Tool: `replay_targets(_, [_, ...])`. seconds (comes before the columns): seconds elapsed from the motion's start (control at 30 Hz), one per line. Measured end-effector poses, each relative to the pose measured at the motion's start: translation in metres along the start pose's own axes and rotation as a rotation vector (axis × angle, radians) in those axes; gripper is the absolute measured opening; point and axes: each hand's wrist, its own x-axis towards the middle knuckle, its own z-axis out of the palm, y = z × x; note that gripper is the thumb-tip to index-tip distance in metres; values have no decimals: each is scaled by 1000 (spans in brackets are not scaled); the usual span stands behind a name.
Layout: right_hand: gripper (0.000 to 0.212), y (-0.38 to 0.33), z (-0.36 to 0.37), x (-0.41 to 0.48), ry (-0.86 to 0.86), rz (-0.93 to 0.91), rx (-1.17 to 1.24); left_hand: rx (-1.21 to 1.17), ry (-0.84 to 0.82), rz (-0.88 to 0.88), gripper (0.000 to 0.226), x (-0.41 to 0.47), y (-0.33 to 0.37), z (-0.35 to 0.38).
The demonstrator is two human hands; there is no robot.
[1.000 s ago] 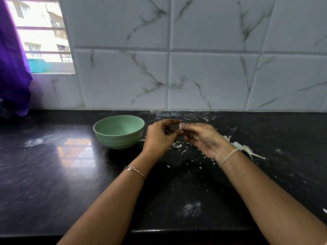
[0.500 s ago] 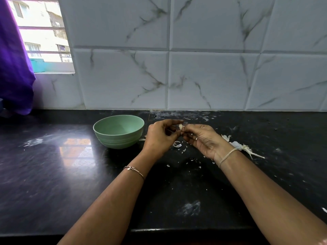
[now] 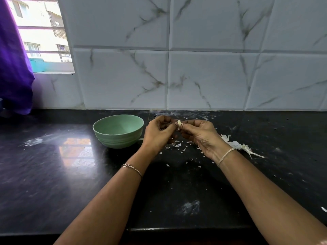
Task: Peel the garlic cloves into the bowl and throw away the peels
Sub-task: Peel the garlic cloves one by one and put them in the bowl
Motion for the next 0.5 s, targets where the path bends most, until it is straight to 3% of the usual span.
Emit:
replay_targets(0.3, [13, 7, 0, 2, 40, -219, -254, 71, 91, 44, 8, -2, 3, -1])
replay_targets(0.5, [12, 12, 0, 4, 33, -265, -313, 257, 133, 138, 13, -5, 2, -1])
